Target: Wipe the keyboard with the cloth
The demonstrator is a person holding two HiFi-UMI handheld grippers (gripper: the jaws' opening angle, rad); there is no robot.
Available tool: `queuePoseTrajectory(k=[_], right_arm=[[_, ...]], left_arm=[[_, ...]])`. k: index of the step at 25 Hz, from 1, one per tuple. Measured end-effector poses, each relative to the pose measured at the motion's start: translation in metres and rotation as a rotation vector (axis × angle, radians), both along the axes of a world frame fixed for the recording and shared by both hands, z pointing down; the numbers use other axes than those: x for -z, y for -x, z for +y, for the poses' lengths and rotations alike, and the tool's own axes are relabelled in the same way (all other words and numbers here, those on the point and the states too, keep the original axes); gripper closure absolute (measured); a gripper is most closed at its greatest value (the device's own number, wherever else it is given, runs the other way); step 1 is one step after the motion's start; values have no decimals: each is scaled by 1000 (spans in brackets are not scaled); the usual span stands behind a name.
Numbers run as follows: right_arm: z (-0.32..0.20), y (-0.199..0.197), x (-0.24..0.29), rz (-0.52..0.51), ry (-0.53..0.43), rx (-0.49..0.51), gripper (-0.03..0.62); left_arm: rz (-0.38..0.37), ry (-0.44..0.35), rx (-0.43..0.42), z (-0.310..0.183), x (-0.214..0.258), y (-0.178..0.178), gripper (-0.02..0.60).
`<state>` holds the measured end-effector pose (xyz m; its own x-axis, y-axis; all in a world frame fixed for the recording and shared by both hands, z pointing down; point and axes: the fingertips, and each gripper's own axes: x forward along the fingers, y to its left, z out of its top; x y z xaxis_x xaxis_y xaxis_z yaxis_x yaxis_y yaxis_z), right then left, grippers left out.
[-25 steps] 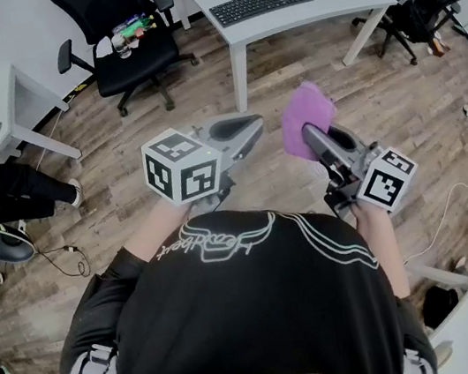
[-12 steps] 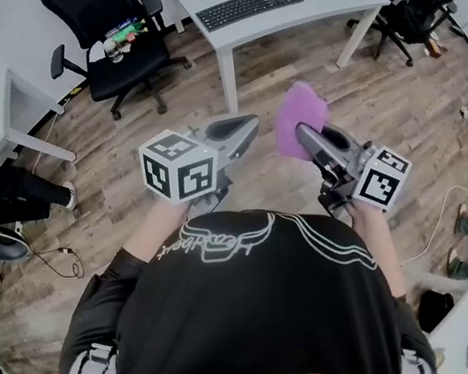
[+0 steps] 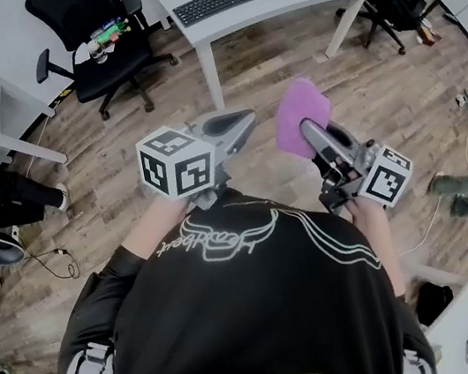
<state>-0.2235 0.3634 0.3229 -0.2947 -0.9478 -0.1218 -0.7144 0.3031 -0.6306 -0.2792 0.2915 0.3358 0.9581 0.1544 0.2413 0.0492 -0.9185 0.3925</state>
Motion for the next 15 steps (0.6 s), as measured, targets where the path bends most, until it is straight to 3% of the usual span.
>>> queuePoseTrajectory(k=[8,15], right_arm=[[-23,-39,-30,-14,62,-23,546],[-103,-111,-49,-28,88,-40,546]], left_arm=[[-27,39,-26,-22,-20,-40,577],[-61,91,-1,-111,-47,-103,577]])
